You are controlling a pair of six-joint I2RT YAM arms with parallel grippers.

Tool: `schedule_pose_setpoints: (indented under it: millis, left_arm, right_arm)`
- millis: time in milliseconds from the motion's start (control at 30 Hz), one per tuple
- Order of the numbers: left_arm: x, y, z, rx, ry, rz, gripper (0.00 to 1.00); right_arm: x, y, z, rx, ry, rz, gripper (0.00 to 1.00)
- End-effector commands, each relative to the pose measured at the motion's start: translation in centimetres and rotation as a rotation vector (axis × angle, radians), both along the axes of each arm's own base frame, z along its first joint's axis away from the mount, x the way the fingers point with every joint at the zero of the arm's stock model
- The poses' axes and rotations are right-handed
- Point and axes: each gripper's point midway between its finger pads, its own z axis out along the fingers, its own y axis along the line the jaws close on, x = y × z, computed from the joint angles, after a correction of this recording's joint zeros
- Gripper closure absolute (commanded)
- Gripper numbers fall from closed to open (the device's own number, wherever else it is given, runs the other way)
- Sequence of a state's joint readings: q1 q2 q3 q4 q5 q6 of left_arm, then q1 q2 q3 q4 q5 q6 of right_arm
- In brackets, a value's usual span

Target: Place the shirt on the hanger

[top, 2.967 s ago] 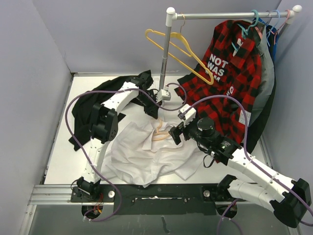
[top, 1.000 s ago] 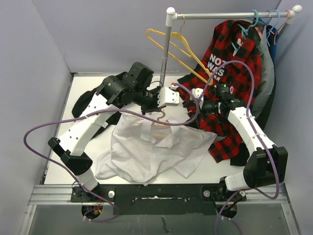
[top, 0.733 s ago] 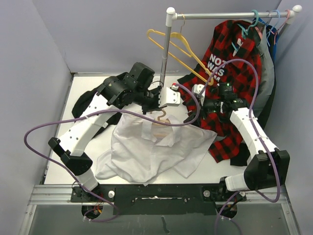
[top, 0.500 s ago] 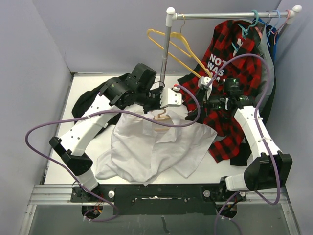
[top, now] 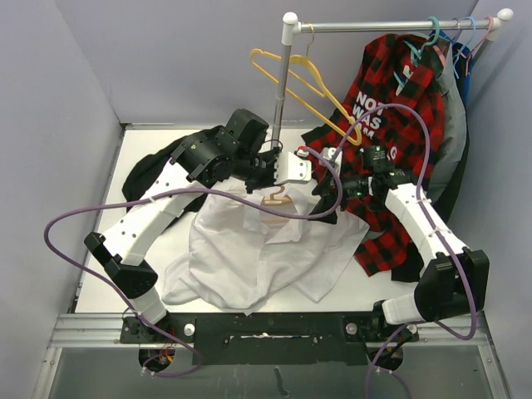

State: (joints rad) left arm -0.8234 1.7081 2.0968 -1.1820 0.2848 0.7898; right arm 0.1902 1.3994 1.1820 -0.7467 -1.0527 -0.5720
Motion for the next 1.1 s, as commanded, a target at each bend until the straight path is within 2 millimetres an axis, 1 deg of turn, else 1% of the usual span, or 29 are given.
schedule_pose_setpoints:
  millis: [0, 133, 267, 300, 333, 367, 400, 433, 467, 500, 567, 633, 700, 733, 800, 833, 867, 900, 967, 1033, 1067]
  left_arm:
    - [-0.9, -0.1, 4.3, -0.113, -0.081, -0.025, 1.00]
    - [-1.4, -0.1, 4.5, -0.117, -0.074, -0.037, 1.00]
    - [-1.8, -0.1, 5.2, -0.129, -0.076, -0.048, 1.00]
    - [-1.8, -0.1, 5.5, -0.136, -0.077, -0.045, 1.00]
    - [-1.8, -0.1, 5.8, -0.143, -0.081, -0.042, 1.00]
    - [-1.8, -0.1, 6.1, -0.149, -0.088, -0.040, 1.00]
    - [-1.8, -0.1, 6.4, -0.153, -0.094, -0.038, 1.00]
    - [-1.7, 0.0, 6.6, -0.155, -0.098, -0.035, 1.00]
    - [-1.7, 0.0, 6.9, -0.159, -0.104, -0.033, 1.00]
    - [-1.7, 0.1, 7.1, -0.162, -0.110, -0.031, 1.00]
    - [-1.8, 0.2, 7.6, -0.170, -0.116, -0.032, 1.00]
    - [-1.9, 0.3, 8.3, -0.180, -0.128, -0.030, 1.00]
    - [-1.9, 0.5, 9.1, -0.202, -0.126, -0.006, 1.00]
    - [-1.8, 0.7, 9.6, -0.213, -0.133, 0.011, 1.00]
    - [-1.4, 1.1, 11.1, -0.238, -0.166, 0.057, 1.00]
    - [-1.1, 1.5, 11.9, -0.251, -0.190, 0.079, 0.95]
    - [-0.8, 1.9, 12.8, -0.262, -0.219, 0.105, 0.86]
    - [-0.6, 2.5, 13.9, -0.274, -0.248, 0.134, 0.75]
    - [-0.3, 3.7, 16.0, -0.300, -0.303, 0.184, 0.45]
    - [-0.3, 5.0, 18.4, -0.352, -0.350, 0.240, 0.19]
    - [-0.5, 5.8, 19.6, -0.382, -0.368, 0.266, 0.06]
  right_arm:
    - [1.0, 0.4, -1.4, -0.044, -0.073, 0.014, 0.02]
    - [0.2, 1.3, -2.8, -0.033, -0.062, 0.051, 0.02]
    - [-1.2, 2.7, -3.2, -0.009, -0.075, 0.109, 0.02]
    - [-1.5, 2.9, -3.3, -0.003, -0.074, 0.117, 0.09]
    - [-1.8, 3.2, -3.3, 0.002, -0.067, 0.126, 0.20]
    - [-2.1, 3.3, -3.4, 0.004, -0.047, 0.132, 0.35]
    - [-2.6, 3.4, -3.6, 0.002, -0.023, 0.138, 0.54]
    - [-2.9, 3.5, -3.9, -0.009, -0.011, 0.139, 0.78]
    - [-3.1, 3.6, -4.4, -0.031, -0.003, 0.133, 0.98]
    - [-3.4, 3.7, -4.7, -0.048, -0.005, 0.127, 1.00]
    - [-4.0, 4.1, -4.9, -0.061, -0.016, 0.121, 1.00]
    - [-3.9, 4.3, -4.9, -0.079, -0.037, 0.078, 1.00]
    - [-4.0, 4.6, -4.5, -0.094, -0.085, 0.028, 1.00]
    - [-4.0, 4.7, -4.2, -0.101, -0.100, -0.020, 1.00]
    - [-3.7, 4.1, -3.4, -0.130, -0.142, -0.170, 1.00]
    - [-4.0, 3.6, -2.8, -0.136, -0.166, -0.221, 1.00]
    - [-4.2, 2.7, -1.7, -0.149, -0.199, -0.304, 1.00]
    - [-4.6, 1.8, -1.3, -0.173, -0.214, -0.363, 1.00]
    - [-5.6, -0.1, -0.4, -0.215, -0.217, -0.469, 1.00]
    - [-6.8, -2.0, -0.1, -0.251, -0.184, -0.542, 1.00]
    - [-7.5, -2.5, -0.1, -0.262, -0.157, -0.548, 1.00]
